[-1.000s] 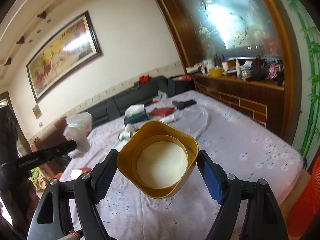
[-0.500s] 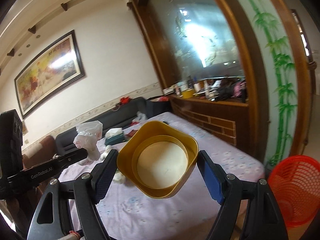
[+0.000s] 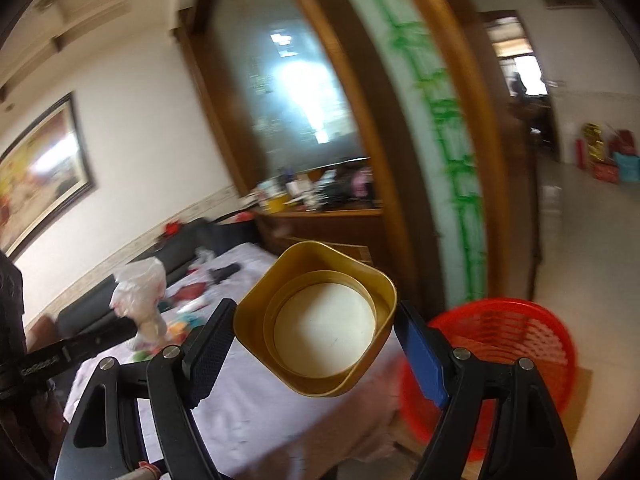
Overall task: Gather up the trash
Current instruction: 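Carry the yellow cup and white bags with both tools over the red wastebasket, then open the right tool over the basket while the left tool releases the bags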
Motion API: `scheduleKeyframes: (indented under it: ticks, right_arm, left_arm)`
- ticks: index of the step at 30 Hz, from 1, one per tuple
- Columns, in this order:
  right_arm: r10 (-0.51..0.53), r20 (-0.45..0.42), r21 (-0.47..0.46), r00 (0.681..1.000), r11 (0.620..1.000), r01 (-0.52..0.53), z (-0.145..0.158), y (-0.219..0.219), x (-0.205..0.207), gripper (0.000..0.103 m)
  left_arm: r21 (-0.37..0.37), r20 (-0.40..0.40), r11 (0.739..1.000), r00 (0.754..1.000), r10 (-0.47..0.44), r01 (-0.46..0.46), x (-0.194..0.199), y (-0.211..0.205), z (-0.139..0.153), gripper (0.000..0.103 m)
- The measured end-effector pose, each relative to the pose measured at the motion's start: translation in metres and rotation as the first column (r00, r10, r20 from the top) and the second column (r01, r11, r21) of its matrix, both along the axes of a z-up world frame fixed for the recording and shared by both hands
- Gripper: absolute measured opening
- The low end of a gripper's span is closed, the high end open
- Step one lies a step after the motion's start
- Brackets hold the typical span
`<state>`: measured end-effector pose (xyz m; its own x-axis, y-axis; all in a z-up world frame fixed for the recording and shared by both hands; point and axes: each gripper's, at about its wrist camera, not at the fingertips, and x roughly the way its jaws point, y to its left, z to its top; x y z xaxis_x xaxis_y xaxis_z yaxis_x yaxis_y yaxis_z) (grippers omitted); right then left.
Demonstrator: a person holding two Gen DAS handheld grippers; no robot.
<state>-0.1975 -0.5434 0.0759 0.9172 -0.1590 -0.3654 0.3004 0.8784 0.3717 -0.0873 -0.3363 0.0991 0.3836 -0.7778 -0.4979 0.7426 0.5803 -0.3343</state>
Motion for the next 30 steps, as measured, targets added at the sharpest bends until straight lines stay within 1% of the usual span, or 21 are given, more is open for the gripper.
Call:
scheduleKeyframes:
  ticks: [1, 2, 4, 6, 8, 10, 12, 14, 18, 20, 23, 25, 27, 29, 30]
  right_arm:
    - [-0.02, -0.006, 0.005, 1.0, 1.0, 0.02, -0.002, -0.007, -0.003, 0.083]
    - [-0.046, -0.016, 0.013, 0.999, 0.999, 0.046, -0.007, -0.016, -0.007, 0.083]
    - [-0.097, -0.042, 0.027, 0.994, 0.995, 0.098, -0.016, -0.034, -0.014, 0.083]
    - [-0.14, -0.083, 0.017, 0.987, 0.99, 0.142, -0.026, -0.046, -0.017, 0.083]
    - [-0.159, -0.115, 0.021, 0.981, 0.986, 0.163, -0.036, -0.055, -0.018, 0.083]
    - [-0.172, -0.154, 0.029, 0.973, 0.984, 0.178, -0.048, -0.065, -0.02, 0.083]
    - [-0.185, -0.188, 0.033, 0.965, 0.98, 0.194, -0.058, -0.072, -0.022, 0.083]
    - [-0.187, -0.208, 0.044, 0.96, 0.979, 0.2, -0.066, -0.078, -0.023, 0.083]
    - [-0.196, -0.247, 0.054, 0.949, 0.975, 0.215, -0.078, -0.089, -0.028, 0.084]
    - [-0.197, -0.256, 0.056, 0.946, 0.974, 0.218, -0.08, -0.092, -0.028, 0.084]
    - [-0.205, -0.276, 0.063, 0.939, 0.971, 0.23, -0.085, -0.098, -0.029, 0.084]
    - [-0.203, -0.277, 0.082, 0.939, 0.969, 0.234, -0.087, -0.102, -0.03, 0.085]
    - [-0.212, -0.271, 0.094, 0.939, 0.965, 0.245, -0.085, -0.106, -0.034, 0.088]
    - [-0.222, -0.262, 0.095, 0.939, 0.963, 0.254, -0.084, -0.108, -0.036, 0.09]
    - [-0.229, -0.257, 0.094, 0.939, 0.961, 0.26, -0.081, -0.108, -0.038, 0.09]
  left_arm:
    - [-0.006, -0.023, 0.999, 0.999, -0.042, 0.042, 0.001, -0.01, -0.004, 0.011]
    - [-0.002, -0.064, 0.996, 0.994, -0.091, 0.091, 0.004, -0.026, -0.01, 0.011]
    - [-0.013, -0.108, 0.987, 0.981, -0.159, 0.158, 0.007, -0.05, -0.018, 0.011]
    - [0.012, -0.124, 0.984, 0.976, -0.177, 0.179, 0.008, -0.073, -0.025, 0.011]
    - [0.022, -0.146, 0.975, 0.965, -0.216, 0.221, 0.009, -0.095, -0.03, 0.011]
    - [0.041, -0.159, 0.971, 0.961, -0.227, 0.236, 0.011, -0.115, -0.038, 0.011]
    - [0.057, -0.155, 0.968, 0.96, -0.234, 0.245, 0.012, -0.133, -0.046, 0.011]
    - [0.065, -0.167, 0.962, 0.953, -0.251, 0.265, 0.013, -0.151, -0.056, 0.011]
    - [0.077, -0.228, 0.952, 0.935, -0.272, 0.296, 0.022, -0.178, -0.076, 0.011]
    - [0.09, -0.248, 0.949, 0.93, -0.273, 0.302, 0.026, -0.186, -0.085, 0.011]
    - [0.094, -0.286, 0.94, 0.913, -0.29, 0.328, 0.03, -0.197, -0.1, 0.011]
    - [0.091, -0.299, 0.94, 0.91, -0.288, 0.328, 0.033, -0.201, -0.108, 0.02]
    - [0.082, -0.3, 0.944, 0.912, -0.281, 0.318, 0.034, -0.2, -0.11, 0.047]
    - [0.065, -0.294, 0.951, 0.916, -0.273, 0.304, 0.033, -0.195, -0.108, 0.054]
    - [0.057, -0.291, 0.952, 0.917, -0.272, 0.301, 0.033, -0.191, -0.104, 0.054]
